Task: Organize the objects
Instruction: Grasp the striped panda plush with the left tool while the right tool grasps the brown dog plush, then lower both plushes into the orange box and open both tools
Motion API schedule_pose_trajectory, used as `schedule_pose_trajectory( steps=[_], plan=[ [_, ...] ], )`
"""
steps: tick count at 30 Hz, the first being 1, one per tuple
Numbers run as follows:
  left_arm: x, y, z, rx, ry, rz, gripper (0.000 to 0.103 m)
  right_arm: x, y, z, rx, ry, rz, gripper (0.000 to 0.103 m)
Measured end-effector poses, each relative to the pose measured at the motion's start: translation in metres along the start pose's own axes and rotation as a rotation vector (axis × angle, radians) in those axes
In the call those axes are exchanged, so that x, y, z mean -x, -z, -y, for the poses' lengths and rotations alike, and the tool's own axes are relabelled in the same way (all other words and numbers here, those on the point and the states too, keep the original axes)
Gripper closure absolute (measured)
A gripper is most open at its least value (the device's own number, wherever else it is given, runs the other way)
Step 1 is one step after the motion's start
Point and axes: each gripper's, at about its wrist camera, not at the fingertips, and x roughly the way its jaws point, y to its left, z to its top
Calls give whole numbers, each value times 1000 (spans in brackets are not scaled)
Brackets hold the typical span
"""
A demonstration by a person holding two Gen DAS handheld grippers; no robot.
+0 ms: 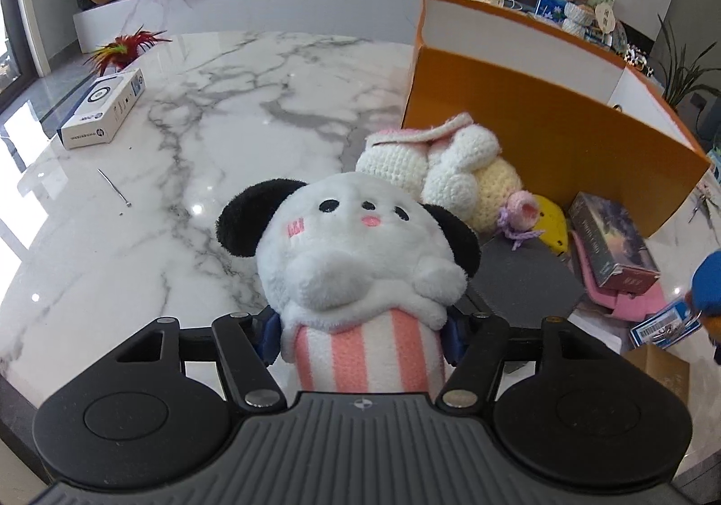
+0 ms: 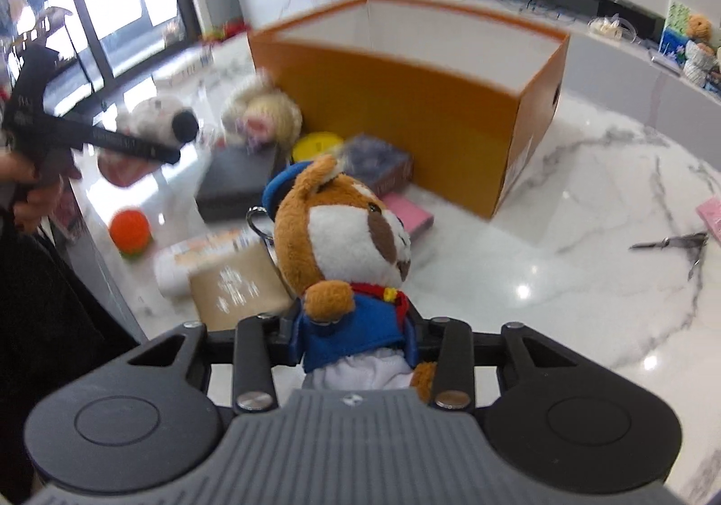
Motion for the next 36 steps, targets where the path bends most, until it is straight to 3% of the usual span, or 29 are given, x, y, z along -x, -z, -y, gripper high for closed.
schedule_pose_trajectory(
  steps=[5,9,15,20,25,29,32,36],
  plan=[
    [39,-23,13,-19,31,103,29,29,-28,0,-65,8,146,62],
    [60,-77,36,-36,77,175,28,41,-79,6,-133,17,267,62],
    [17,-167,72,-52,116,182,28,3,-158,22,-218,176,339,62],
    [-40,-189,85,-16,154,117,28,-61,-178,38,-247,216,260,62],
    [-90,-192,97,-51,130,30,28,-112,-189,54,-259,223,163,62],
    [-115,-195,96,-52,132,-39,28,-134,-191,66,-255,259,86,62],
    [-122,-194,110,-120,65,-61,28,-147,-185,71,-228,301,16,62],
    [-135,-192,122,-147,97,-107,28,-156,-181,74,-214,304,-17,61]
  ],
)
